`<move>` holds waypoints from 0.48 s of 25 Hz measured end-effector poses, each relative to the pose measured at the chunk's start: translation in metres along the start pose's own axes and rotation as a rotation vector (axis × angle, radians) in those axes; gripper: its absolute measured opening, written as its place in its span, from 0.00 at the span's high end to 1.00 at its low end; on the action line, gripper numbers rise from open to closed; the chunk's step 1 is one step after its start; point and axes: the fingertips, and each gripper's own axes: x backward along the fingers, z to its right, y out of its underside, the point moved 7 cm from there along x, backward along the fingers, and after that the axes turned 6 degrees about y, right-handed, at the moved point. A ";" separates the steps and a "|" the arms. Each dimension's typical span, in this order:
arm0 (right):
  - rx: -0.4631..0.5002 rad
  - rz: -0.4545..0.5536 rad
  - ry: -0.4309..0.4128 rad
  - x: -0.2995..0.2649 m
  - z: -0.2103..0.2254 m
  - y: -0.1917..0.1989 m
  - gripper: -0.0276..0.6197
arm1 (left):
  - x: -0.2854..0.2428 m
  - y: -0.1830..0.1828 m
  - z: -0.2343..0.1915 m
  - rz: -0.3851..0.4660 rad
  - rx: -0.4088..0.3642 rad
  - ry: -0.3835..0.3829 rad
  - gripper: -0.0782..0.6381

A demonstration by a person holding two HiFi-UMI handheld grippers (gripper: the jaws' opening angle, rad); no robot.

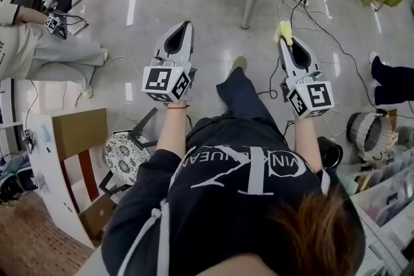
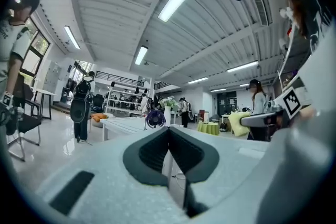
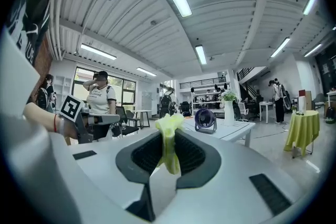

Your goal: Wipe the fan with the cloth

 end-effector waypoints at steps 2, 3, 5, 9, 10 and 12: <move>-0.002 -0.010 -0.010 -0.019 0.007 0.004 0.86 | -0.015 0.000 -0.010 -0.005 -0.001 0.002 0.88; -0.002 -0.016 -0.017 -0.028 0.010 0.006 0.86 | -0.022 0.001 -0.016 -0.008 0.000 0.000 0.88; -0.003 -0.026 -0.026 -0.047 0.015 0.008 0.86 | -0.036 0.002 -0.028 -0.019 0.004 -0.001 0.88; -0.017 -0.042 -0.036 -0.085 0.029 0.010 0.86 | -0.072 0.003 -0.050 -0.029 0.017 0.005 0.88; -0.024 -0.048 -0.034 -0.094 0.032 0.011 0.86 | -0.080 0.003 -0.054 -0.030 0.022 0.006 0.88; -0.035 -0.056 -0.031 -0.111 0.039 0.012 0.86 | -0.094 0.003 -0.063 -0.041 0.023 0.009 0.88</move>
